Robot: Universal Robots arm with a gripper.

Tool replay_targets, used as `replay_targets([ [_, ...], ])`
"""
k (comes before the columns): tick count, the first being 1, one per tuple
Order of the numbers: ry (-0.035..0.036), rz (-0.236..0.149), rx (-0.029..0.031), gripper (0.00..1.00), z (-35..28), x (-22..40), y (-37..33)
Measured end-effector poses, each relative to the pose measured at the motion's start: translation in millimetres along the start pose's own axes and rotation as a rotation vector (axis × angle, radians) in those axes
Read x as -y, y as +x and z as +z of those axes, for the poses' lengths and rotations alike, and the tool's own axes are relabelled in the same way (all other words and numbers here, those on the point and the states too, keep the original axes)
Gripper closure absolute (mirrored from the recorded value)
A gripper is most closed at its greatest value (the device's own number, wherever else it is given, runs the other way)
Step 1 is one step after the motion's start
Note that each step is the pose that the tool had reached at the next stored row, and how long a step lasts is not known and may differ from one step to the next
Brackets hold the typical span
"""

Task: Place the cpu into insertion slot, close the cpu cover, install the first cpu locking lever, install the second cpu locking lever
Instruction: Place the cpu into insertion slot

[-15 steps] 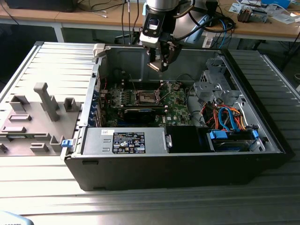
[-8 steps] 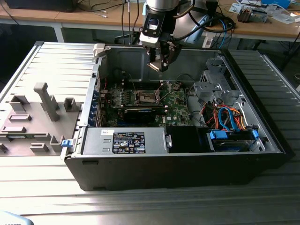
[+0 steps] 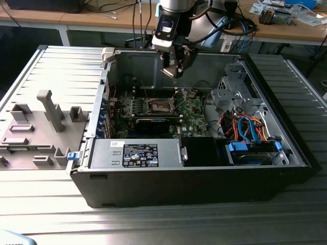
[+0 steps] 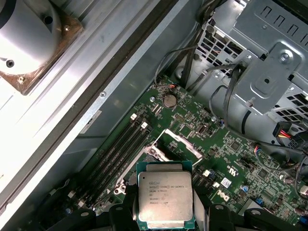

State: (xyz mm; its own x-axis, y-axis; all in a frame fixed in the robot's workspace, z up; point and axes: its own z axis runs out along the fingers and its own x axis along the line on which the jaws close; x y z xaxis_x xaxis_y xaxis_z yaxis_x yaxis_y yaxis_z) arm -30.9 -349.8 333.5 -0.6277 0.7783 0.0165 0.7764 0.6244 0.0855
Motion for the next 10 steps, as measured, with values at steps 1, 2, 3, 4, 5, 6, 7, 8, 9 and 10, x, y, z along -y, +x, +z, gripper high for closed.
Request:
replay_targets([
  [1,0.0000,0.000,0.0001,0.45,0.0,0.0,0.0],
  [2,0.0001,0.001,0.0001,0.45,0.0,0.0,0.0],
  [3,0.0000,0.001,0.0001,0.45,0.0,0.0,0.0],
  [4,0.0000,0.002,0.0002,0.45,0.0,0.0,0.0],
  [5,0.0000,0.002,0.0002,0.45,0.0,0.0,0.0],
  [6,0.0000,0.002,0.0002,0.45,0.0,0.0,0.0],
  [7,0.0000,0.003,0.0003,0.45,0.0,0.0,0.0],
  [8,-0.0001,0.003,0.0003,0.45,0.1,0.0,0.0],
  [9,0.0000,0.004,0.0004,0.45,0.0,0.0,0.0],
  [10,0.0000,0.004,0.0004,0.45,0.1,0.0,0.0],
])
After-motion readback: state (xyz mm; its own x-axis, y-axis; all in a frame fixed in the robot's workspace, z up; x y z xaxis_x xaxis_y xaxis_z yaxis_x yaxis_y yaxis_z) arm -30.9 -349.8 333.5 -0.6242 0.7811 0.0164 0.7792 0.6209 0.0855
